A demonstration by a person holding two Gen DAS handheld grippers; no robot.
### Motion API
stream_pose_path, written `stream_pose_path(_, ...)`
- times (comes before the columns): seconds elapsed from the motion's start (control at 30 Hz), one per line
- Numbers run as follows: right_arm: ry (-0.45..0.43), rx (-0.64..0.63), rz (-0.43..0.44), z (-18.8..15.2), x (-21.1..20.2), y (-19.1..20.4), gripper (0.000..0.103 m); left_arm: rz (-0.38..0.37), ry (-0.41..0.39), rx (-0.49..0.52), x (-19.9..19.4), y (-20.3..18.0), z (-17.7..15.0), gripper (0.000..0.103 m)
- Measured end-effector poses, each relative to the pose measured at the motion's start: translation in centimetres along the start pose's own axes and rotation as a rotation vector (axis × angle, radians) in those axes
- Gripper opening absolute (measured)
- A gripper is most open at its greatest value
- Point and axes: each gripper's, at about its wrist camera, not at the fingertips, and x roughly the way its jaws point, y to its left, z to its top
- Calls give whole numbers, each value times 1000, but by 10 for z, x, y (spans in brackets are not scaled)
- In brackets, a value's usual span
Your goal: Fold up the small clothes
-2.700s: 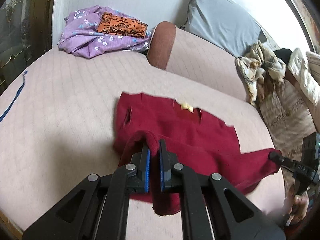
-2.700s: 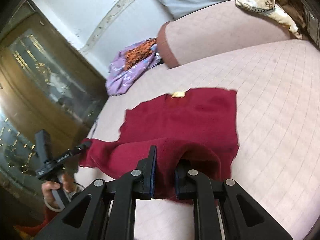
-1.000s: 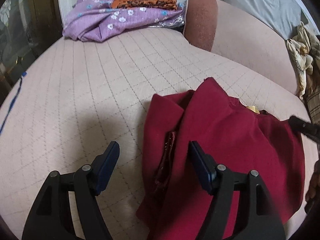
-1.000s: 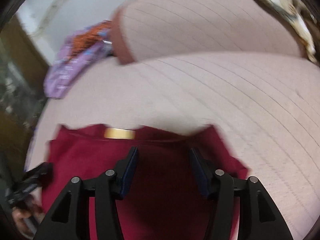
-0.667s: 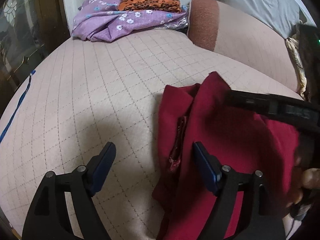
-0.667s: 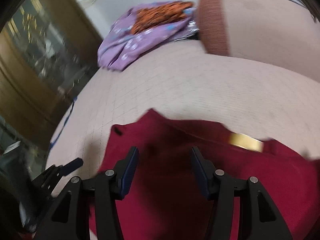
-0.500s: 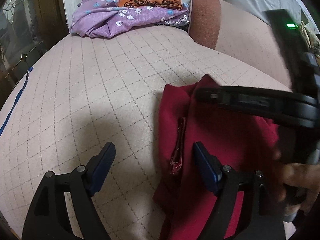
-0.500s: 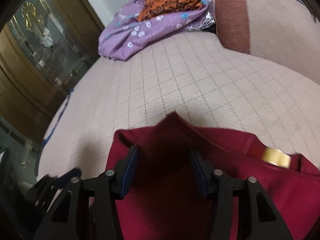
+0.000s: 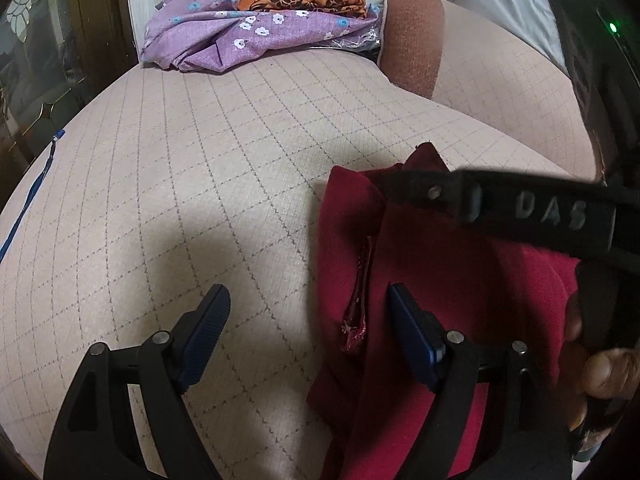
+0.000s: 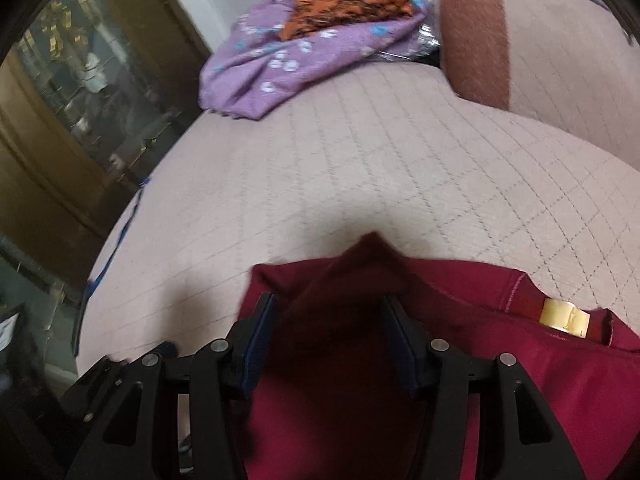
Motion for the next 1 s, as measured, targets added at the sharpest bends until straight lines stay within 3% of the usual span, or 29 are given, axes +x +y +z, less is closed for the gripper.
stream_pose_path(0.13,48,-68,-101,3,26,10,56,-6,-4,-8,-2,2,-1,81)
stream_pose_path(0.27,4,-54,-177,11,45,2,53,-9,4,-12,1,2,0,83)
stream_pose_path(0.47,12,-63,-182,14,48,2,53,-10,8,-16,4,2,0,84)
stream_pose_path(0.6,-2,-17,-133,8,27,-3,53,-15,12,-23,4,3,0,84)
stream_pose_path(0.87,-50,28,-122,-46,-39,-31,59,-21,12,-33,4,4,0,84)
stream_pose_path(1.0,14,49,-135,-65,-23,-45,61,-16,12,-33,3,3,-1,84)
